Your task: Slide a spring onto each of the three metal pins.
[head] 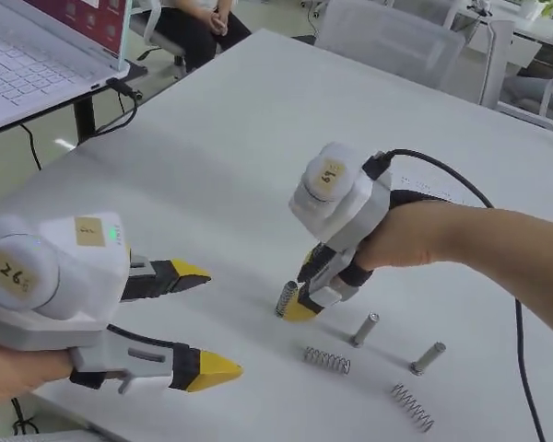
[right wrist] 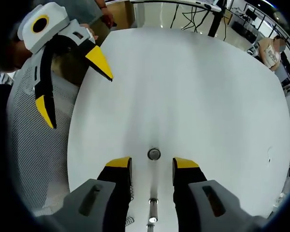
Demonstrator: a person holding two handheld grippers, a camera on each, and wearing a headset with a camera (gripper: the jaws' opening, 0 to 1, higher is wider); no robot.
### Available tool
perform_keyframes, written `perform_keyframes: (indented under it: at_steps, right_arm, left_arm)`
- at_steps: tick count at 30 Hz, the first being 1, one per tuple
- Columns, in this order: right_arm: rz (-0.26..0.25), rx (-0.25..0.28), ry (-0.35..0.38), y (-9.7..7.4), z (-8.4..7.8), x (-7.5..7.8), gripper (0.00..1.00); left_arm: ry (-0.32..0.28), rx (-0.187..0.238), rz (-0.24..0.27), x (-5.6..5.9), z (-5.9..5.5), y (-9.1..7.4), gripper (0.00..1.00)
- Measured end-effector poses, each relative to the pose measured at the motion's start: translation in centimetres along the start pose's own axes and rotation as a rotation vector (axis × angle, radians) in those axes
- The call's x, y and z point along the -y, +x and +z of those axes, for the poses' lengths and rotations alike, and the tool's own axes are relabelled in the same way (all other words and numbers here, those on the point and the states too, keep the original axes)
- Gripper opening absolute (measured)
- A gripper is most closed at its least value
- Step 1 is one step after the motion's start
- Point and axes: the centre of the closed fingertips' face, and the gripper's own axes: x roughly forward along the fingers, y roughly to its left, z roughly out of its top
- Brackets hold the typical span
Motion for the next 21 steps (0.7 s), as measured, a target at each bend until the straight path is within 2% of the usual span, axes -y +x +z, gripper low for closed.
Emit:
perform_keyframes:
  at_steps: [5,8,9,13,15,18,21]
  right_arm:
    - [-0.027,0.062,0.015,-0.8,-0.2,0.0,0.37]
    - [-0.048,0.115,0.023,-1.7,0.0,-0.1,0.39]
    - [-0.063,0.152,0.010,-2.0,0.3,0.0,0.40]
    - [-0.078,0.211,0.036,-3.0,0.4,-0.3,0.41]
    - [-0.083,0.220,0.050,-3.2,0.1,-0.4,0.42]
    - [-0.106,0.266,0.079,-3.6,0.0,-0.3,0.48]
    - [-0.118,0.292,0.091,-4.0,-0.2,-0.4,0.48]
  left_arm:
    - [0.004,-0.004,-0.001,0.1,0.2,-0.1,0.58]
    - [0.007,-0.011,-0.004,0.2,0.2,0.0,0.58]
    - [0.008,-0.014,-0.008,0.3,0.2,0.1,0.58]
    - [0.012,-0.022,-0.014,0.5,0.3,0.1,0.58]
    - [0.015,-0.025,-0.015,0.7,0.4,0.1,0.58]
    - [0.016,-0.023,-0.019,1.0,0.7,0.1,0.57]
    - [0.020,-0.031,-0.025,1.4,0.8,0.2,0.57]
